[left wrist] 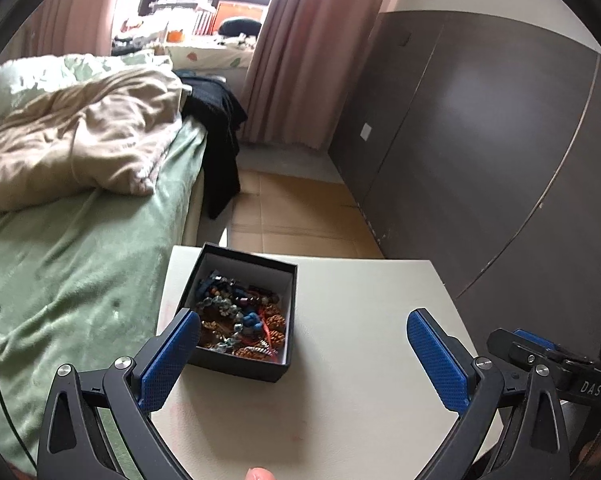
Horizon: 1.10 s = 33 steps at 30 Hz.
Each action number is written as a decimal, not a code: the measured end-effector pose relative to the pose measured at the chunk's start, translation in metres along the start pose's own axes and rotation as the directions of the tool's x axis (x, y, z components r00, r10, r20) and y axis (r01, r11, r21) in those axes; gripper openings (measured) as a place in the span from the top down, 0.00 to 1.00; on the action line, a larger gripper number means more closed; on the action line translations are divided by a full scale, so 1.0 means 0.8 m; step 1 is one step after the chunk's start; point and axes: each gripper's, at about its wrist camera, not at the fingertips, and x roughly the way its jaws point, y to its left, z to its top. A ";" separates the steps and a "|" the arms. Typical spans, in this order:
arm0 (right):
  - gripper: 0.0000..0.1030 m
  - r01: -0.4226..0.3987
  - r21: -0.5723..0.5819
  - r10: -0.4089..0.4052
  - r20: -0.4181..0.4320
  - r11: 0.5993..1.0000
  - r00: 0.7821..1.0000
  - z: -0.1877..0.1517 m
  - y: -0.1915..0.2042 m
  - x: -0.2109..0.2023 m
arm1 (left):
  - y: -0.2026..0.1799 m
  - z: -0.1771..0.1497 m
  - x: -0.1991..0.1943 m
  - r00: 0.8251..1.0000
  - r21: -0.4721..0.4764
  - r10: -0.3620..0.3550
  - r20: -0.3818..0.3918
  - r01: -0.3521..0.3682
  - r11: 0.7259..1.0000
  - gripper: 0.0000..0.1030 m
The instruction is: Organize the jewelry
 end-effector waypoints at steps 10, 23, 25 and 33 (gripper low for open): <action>0.01 -0.053 -0.028 0.055 0.067 0.998 0.996 0.004 -0.019 -0.034 | -0.026 -0.006 -0.016 0.999 0.049 0.012 0.050 -0.014 0.999 0.00; 0.01 -0.072 -0.087 0.078 0.067 0.994 0.995 0.005 -0.013 -0.044 | -0.034 -0.007 -0.024 0.997 0.070 0.014 0.080 -0.020 0.997 0.00; 0.01 -0.069 -0.090 0.075 0.064 0.993 0.995 0.004 -0.013 -0.044 | -0.035 -0.007 -0.025 0.996 0.069 0.016 0.085 -0.022 0.997 0.00; 0.01 -0.064 -0.099 0.070 0.067 0.993 0.995 0.003 -0.012 -0.042 | -0.036 -0.010 -0.024 0.996 0.076 0.024 0.089 -0.030 0.997 0.00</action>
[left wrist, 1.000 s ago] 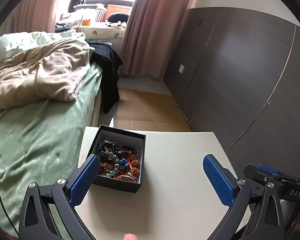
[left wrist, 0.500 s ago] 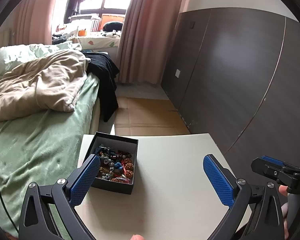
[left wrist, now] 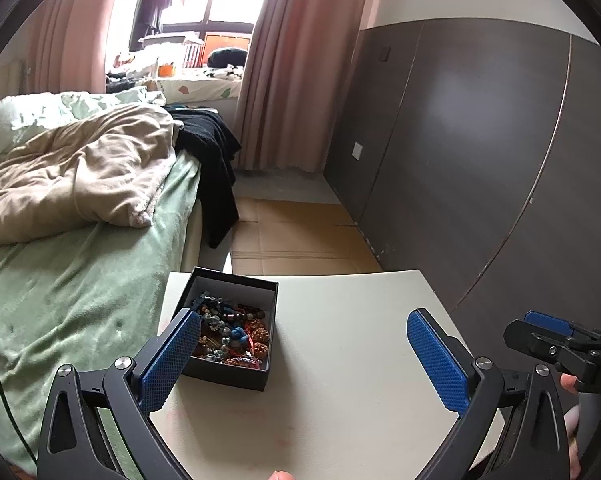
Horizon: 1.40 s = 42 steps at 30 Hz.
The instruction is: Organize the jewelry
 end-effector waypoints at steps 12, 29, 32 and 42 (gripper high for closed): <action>0.01 0.015 -0.014 -0.015 0.006 1.000 1.000 0.000 -0.005 -0.003 | -0.002 -0.001 -0.002 1.000 0.011 0.002 0.007 -0.003 1.000 0.00; 0.01 0.019 -0.012 -0.019 0.011 1.000 1.000 0.000 -0.009 -0.006 | -0.004 -0.002 -0.010 0.999 0.026 0.018 0.032 -0.019 0.999 0.00; 0.01 0.020 -0.013 -0.020 0.008 1.000 1.000 0.000 -0.009 -0.006 | -0.006 -0.002 -0.009 0.999 0.030 0.020 0.033 -0.021 0.999 0.00; 0.01 0.020 -0.016 -0.020 0.002 1.000 1.000 0.000 -0.008 -0.007 | -0.008 -0.002 -0.011 0.998 0.040 0.032 0.044 -0.034 0.999 0.00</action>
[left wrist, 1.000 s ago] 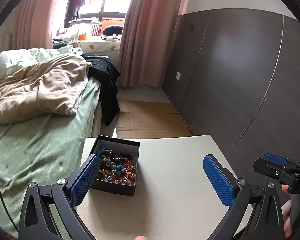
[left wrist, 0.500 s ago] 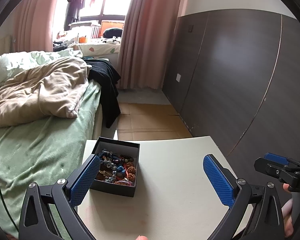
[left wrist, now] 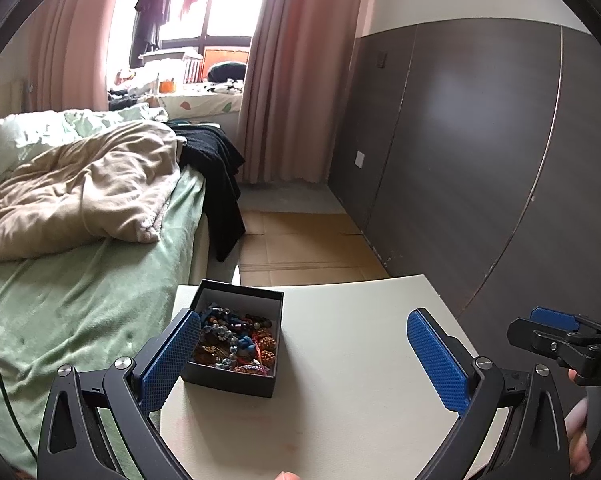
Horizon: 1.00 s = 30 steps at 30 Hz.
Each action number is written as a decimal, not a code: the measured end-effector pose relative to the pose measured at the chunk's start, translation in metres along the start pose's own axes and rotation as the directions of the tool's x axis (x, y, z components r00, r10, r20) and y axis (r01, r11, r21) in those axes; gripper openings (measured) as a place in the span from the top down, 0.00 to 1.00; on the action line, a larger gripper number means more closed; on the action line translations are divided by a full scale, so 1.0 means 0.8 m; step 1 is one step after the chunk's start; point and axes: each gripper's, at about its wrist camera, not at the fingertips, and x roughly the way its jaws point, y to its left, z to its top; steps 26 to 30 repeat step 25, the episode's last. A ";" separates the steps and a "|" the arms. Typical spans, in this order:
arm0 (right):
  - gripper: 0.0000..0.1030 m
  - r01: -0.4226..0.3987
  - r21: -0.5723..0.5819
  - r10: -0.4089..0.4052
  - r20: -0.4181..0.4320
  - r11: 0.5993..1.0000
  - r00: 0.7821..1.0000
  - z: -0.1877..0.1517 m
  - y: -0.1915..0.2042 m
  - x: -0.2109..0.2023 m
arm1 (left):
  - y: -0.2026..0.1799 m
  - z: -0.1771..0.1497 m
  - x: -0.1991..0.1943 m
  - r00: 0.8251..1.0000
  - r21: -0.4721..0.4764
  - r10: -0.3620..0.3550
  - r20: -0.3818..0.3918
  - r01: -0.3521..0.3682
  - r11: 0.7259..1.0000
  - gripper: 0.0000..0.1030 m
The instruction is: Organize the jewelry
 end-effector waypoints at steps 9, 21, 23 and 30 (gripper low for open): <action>0.01 -0.003 0.005 0.003 -0.005 1.000 1.000 0.001 -0.002 -0.001 | -0.008 -0.003 0.003 1.000 0.030 -0.017 -0.006 0.017 0.999 0.00; 0.01 -0.002 0.009 0.002 -0.018 1.000 1.000 0.001 -0.005 0.002 | -0.013 -0.005 -0.001 1.000 0.047 0.010 0.025 -0.011 0.999 0.00; 0.01 0.001 0.007 0.000 -0.018 1.000 1.000 0.002 -0.004 0.002 | -0.012 -0.004 -0.001 1.000 0.045 0.010 0.026 -0.012 0.999 0.00; 0.01 -0.001 0.009 0.001 -0.017 1.000 1.000 0.002 -0.005 0.002 | -0.012 -0.003 -0.002 0.999 0.044 0.012 0.033 -0.014 0.999 0.00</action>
